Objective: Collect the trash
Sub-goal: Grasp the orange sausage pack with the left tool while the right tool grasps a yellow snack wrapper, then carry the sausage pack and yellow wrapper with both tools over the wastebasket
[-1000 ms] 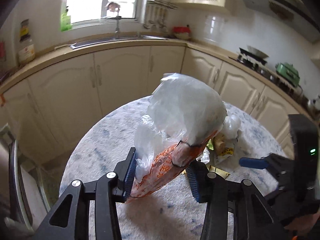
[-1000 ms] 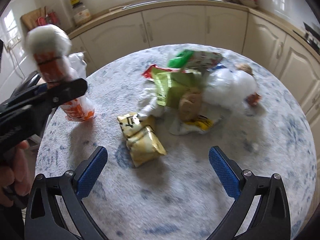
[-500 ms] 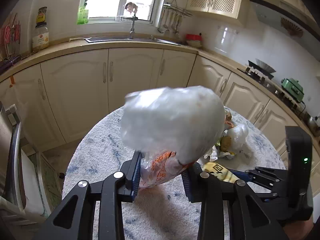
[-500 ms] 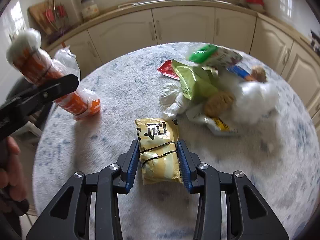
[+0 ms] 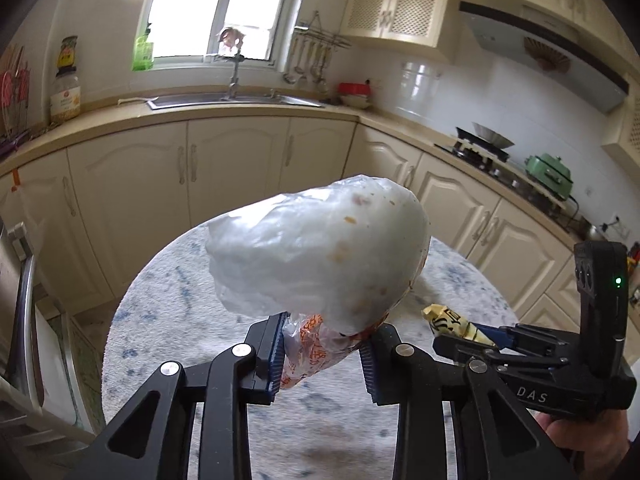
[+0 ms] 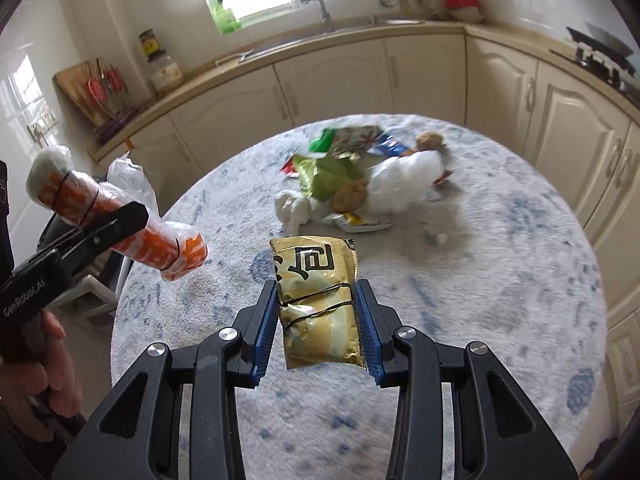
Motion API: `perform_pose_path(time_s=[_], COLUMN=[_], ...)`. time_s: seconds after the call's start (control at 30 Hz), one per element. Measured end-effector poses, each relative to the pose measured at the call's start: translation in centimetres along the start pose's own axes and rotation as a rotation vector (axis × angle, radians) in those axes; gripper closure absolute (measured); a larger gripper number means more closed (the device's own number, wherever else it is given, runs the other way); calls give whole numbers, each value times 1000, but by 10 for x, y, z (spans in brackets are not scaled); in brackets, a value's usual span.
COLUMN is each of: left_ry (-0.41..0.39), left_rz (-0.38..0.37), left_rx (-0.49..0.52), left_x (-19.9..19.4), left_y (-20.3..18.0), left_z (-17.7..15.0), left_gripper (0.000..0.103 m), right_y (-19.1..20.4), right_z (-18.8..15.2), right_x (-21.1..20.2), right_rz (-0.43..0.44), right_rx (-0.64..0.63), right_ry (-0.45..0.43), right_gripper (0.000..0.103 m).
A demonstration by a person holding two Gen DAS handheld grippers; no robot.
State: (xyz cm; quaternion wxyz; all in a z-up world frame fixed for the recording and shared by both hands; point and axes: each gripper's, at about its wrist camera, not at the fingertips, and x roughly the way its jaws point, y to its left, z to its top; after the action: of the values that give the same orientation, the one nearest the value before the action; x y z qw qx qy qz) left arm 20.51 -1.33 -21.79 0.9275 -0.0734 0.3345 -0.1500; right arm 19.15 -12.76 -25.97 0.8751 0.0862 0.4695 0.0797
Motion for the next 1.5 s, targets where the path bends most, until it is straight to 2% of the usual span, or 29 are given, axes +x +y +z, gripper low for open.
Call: perform_pose_path(time_s=[0.2, 0.33, 0.53, 0.73, 0.87, 1.0, 1.17, 1.27, 1.5], left_ry=[-24, -43, -46, -43, -3, 103, 291, 412, 607], left_rz=[-22, -82, -257, -392, -468, -531, -577, -578, -529], left_rx=[80, 123, 193, 274, 320, 339, 363, 375, 410], left_x=[-23, -36, -46, -49, -36, 2, 65, 103, 178], left_y=[-53, -88, -152, -225, -268, -310, -357, -379, -414], left_z=[4, 8, 15, 14, 10, 4, -18, -40, -68], left_gripper=[75, 75, 75, 75, 75, 75, 75, 75, 75], right_y=[-28, -51, -99, -154, -192, -236, -296, -332, -391], right_z=[-4, -8, -23, -49, -71, -97, -135, -160, -204], right_x=[-55, -96, -160, -215, -244, -261, -247, -228, -179], right_rz=[-36, -73, -158, -270, -345, -413, -452, -454, -419], right_rx=[57, 95, 163, 260, 326, 412, 537, 612, 742], right_ry=[-88, -154, -238, -291, -307, -298, -228, -168, -55], right_gripper=[65, 65, 65, 65, 65, 65, 65, 65, 65])
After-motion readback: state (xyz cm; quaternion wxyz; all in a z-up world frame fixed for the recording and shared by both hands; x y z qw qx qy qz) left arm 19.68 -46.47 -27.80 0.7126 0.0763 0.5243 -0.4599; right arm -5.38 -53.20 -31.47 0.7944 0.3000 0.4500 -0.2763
